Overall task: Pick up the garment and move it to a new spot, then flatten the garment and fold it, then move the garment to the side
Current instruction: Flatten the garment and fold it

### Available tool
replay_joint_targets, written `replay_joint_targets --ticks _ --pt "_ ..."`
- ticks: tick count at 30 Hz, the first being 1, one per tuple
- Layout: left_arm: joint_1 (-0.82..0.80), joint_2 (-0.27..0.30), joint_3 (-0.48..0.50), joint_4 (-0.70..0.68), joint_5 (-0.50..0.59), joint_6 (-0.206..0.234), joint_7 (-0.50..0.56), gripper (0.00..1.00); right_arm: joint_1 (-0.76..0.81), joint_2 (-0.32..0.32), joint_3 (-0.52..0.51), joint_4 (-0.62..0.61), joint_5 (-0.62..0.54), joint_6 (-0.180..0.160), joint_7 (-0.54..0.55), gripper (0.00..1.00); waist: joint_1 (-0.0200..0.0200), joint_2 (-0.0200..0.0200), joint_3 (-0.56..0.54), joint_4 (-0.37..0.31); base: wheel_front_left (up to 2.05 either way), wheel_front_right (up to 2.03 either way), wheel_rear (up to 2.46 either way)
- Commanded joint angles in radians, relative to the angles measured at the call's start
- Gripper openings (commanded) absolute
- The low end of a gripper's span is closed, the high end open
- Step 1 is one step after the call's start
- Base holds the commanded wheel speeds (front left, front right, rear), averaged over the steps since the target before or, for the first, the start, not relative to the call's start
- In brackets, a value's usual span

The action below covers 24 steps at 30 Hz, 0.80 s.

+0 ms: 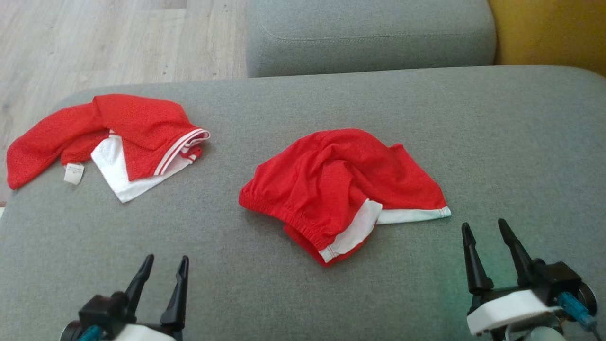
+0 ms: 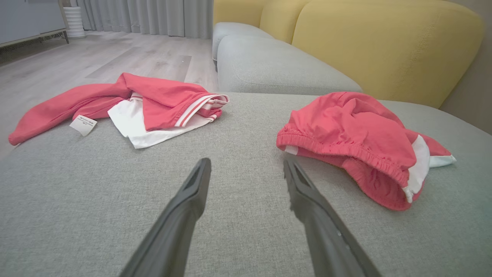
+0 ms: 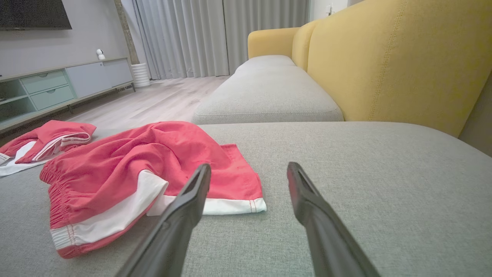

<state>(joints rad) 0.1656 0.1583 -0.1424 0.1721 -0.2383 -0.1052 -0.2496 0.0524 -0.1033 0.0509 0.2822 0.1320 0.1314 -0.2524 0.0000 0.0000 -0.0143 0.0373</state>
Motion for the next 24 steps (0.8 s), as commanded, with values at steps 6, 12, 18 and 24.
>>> replay_joint_targets --ticks 6,12,18,24 --pt "-0.026 -0.023 0.063 -0.019 0.041 -0.018 -0.012 1.0 -0.026 0.0 0.016 -0.012 0.006 -0.001 -0.009 1.0 0.0 0.0 -0.004 0.003 0.0 0.0 0.0" --pt "-0.026 -0.038 0.069 -0.02 0.059 -0.024 -0.012 1.0 -0.03 0.0 0.024 -0.006 0.008 -0.001 -0.009 1.0 0.0 0.0 -0.005 0.0 0.0 0.0 0.0" --pt "-0.029 -0.04 0.064 -0.021 0.063 -0.025 -0.012 1.0 -0.031 -0.003 0.026 -0.004 0.01 -0.001 -0.009 1.0 0.0 0.0 -0.007 -0.002 0.0 0.0 0.0" --pt "-0.027 -0.037 0.05 -0.022 0.065 -0.025 -0.012 1.0 -0.03 -0.004 0.028 -0.001 0.011 -0.001 -0.009 1.0 0.0 0.0 -0.009 -0.005 0.0 0.0 0.0"
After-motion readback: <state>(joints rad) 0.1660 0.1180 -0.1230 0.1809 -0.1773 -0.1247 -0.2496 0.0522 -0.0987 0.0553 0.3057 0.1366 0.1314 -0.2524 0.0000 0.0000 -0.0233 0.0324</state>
